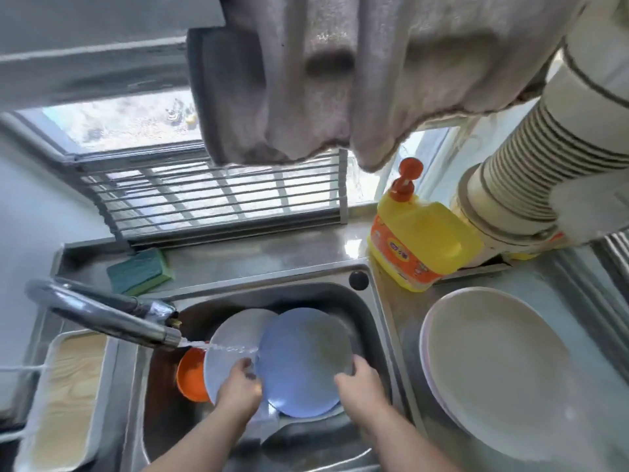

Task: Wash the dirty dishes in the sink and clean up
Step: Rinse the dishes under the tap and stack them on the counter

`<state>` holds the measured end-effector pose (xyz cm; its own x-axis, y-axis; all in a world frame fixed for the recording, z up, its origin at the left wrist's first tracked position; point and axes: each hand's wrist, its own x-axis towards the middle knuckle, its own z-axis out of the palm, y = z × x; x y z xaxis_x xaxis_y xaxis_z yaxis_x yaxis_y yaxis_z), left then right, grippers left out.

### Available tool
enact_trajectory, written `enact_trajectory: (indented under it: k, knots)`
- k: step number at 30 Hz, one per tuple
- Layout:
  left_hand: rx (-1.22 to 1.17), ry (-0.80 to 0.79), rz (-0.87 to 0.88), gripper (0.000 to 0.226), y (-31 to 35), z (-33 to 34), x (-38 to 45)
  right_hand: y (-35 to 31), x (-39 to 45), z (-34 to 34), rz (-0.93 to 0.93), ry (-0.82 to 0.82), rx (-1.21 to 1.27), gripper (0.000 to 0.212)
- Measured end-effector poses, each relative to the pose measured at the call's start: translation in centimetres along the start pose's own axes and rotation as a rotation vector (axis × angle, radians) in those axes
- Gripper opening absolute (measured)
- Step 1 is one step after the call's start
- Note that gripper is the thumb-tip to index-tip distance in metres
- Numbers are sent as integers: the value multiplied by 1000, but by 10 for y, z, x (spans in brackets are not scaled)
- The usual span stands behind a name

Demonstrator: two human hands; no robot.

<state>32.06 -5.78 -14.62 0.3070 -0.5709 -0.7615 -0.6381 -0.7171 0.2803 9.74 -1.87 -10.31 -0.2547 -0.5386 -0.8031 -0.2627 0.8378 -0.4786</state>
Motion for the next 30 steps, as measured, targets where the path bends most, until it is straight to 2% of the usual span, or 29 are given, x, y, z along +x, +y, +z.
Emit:
enact_trajectory:
  k: [3, 6, 9, 10, 12, 15, 17, 19, 24, 27, 30]
  knots:
    - [40, -62, 70, 33, 1, 8, 9, 28, 60, 27, 229, 31, 57, 46]
    - [123, -49, 132, 25, 0, 13, 11, 43, 82, 43, 244, 47, 131, 45]
    - [36, -41, 49, 15, 1, 4, 8, 48, 84, 45, 237, 122, 173, 35]
    - [-19, -69, 8, 17, 2, -3, 3, 40, 73, 40, 244, 108, 180, 36]
    - [-179, -140, -41, 26, 4, -17, -4, 24, 53, 32, 264, 57, 348, 35]
    - [-586, -322, -198, 33, 7, -38, -19, 1, 25, 25, 279, 27, 569, 29]
    - [-889, -427, -345, 37, 8, -52, -31, -11, 4, 23, 320, -20, 661, 34]
    - [-1024, -442, -424, 34, 11, -68, -47, -20, -23, 22, 361, -41, 683, 39]
    - [-811, -561, -420, 42, 5, -112, -72, -30, -90, 28, 380, -142, 843, 21]
    - [-676, -518, -308, 40, 1, -131, -75, -31, -121, 37, 300, -167, 897, 18]
    - [-607, -432, -128, 24, -1, -151, -86, -34, -135, 49, 235, -151, 879, 27]
